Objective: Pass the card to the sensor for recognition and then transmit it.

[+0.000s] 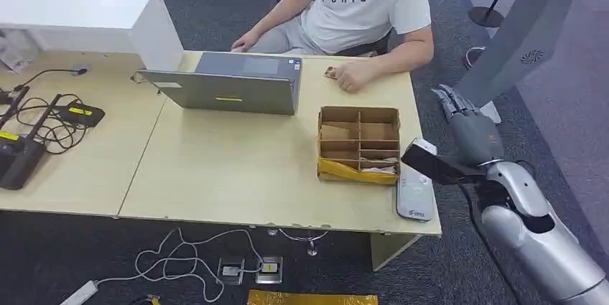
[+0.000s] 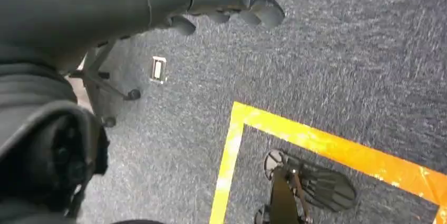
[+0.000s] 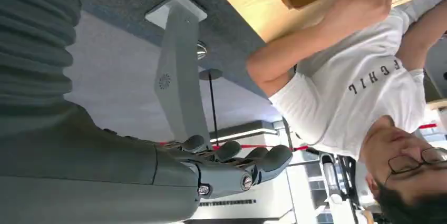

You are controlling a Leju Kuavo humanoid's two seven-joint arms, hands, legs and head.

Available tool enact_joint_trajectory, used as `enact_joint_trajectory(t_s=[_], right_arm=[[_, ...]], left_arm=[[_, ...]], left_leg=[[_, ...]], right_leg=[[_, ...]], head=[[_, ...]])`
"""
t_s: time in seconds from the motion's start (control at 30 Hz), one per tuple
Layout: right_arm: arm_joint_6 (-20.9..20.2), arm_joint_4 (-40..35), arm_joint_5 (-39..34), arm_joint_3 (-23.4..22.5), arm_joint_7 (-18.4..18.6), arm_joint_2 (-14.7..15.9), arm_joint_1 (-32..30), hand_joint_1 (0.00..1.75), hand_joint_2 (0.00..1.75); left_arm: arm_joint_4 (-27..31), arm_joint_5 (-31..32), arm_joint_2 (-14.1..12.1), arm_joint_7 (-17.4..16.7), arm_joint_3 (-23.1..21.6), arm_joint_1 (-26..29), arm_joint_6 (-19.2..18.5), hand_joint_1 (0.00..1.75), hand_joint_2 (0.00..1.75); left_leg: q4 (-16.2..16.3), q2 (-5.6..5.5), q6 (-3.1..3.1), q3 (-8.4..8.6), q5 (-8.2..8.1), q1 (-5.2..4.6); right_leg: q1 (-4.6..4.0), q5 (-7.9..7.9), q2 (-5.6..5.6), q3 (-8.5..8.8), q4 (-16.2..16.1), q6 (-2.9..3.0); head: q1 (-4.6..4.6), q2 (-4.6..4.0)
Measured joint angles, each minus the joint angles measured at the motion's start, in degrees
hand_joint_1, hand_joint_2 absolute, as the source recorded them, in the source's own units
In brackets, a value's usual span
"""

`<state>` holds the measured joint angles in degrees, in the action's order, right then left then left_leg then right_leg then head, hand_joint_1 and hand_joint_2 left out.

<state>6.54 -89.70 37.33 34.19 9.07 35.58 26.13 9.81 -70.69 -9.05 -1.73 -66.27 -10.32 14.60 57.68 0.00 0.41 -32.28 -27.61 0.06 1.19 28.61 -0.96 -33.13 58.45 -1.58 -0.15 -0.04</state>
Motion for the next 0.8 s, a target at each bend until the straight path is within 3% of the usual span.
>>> enact_joint_trajectory(t_s=[0.4, 0.8], right_arm=[[3.58, -0.02, -2.05, 1.55, -0.22, 0.37, -2.6, 0.0, 1.75], [6.14, 2.49, -1.68, 3.04, -0.33, -2.03, -5.04, 0.0, 1.75]], left_arm=[[0.0, -0.11, 0.0, 0.02, 0.0, 0.05, 0.52, 0.0, 0.0], [0.0, -0.42, 0.07, 0.02, 0.0, 0.08, 0.92, 0.0, 0.0]], left_leg=[[0.0, -0.01, 0.0, -0.03, 0.0, 0.0], [-0.01, -0.01, 0.0, -0.03, 0.0, 0.0]], right_leg=[[0.0, 0.01, -0.04, 0.0, 0.0, 0.01], [0.0, 0.02, -0.04, 0.0, 0.01, 0.03]], head=[[0.02, 0.0], [0.0, 0.0]])
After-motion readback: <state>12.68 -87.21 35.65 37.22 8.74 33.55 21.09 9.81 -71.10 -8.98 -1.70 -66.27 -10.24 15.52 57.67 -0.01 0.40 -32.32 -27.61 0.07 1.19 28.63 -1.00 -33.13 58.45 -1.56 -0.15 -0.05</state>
